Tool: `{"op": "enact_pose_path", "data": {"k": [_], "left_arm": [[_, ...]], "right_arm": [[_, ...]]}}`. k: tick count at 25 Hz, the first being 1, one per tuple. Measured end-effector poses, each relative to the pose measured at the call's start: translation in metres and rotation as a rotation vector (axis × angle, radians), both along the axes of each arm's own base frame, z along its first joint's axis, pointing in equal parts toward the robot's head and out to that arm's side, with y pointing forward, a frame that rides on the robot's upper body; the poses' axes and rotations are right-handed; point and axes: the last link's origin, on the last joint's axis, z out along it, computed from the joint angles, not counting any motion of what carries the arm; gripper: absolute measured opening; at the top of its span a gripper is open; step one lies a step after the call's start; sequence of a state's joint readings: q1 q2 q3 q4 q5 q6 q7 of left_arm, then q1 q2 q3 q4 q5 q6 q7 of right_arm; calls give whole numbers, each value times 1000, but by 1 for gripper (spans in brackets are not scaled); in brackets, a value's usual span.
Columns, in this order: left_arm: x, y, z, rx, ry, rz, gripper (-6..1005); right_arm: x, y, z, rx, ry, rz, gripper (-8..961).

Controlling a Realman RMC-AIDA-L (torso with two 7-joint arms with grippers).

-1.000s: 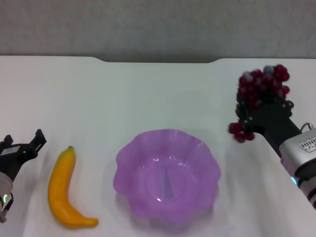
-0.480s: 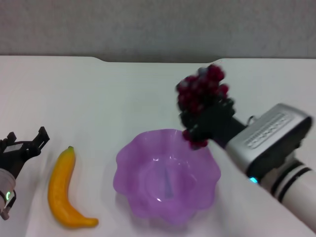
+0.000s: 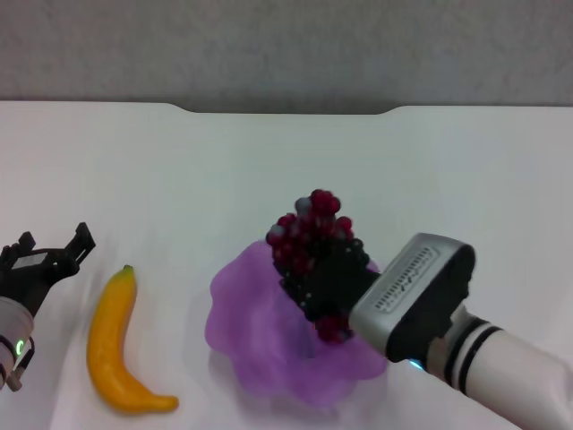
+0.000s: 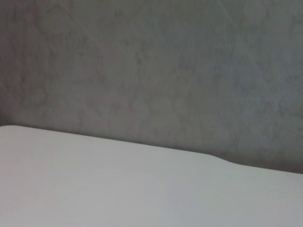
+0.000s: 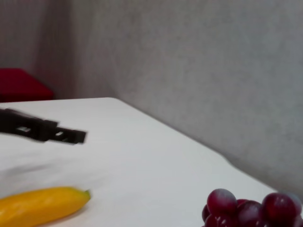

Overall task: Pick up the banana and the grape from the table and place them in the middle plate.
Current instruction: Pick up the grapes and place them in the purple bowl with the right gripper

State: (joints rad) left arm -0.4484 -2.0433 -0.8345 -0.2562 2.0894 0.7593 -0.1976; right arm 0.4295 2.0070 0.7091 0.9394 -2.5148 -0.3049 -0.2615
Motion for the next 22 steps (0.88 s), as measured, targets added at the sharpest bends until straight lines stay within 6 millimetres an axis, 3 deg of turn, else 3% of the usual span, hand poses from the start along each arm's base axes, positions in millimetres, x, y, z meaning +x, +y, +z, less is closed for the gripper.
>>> {"op": "enact_pose_path", "data": {"k": [10,12,22], "left_arm": [[2,1,-1,-2,1,-3,893],[1,1,-1,-2,1,-3,893],[1,1,-1,-3,3,-2,893]], "right_arm": [[2,-7,-10,-21,-17,83,395],[3,-7,-10,-20,-15,86,585],[9,-9,-9,-11,-18,86,799]]}}
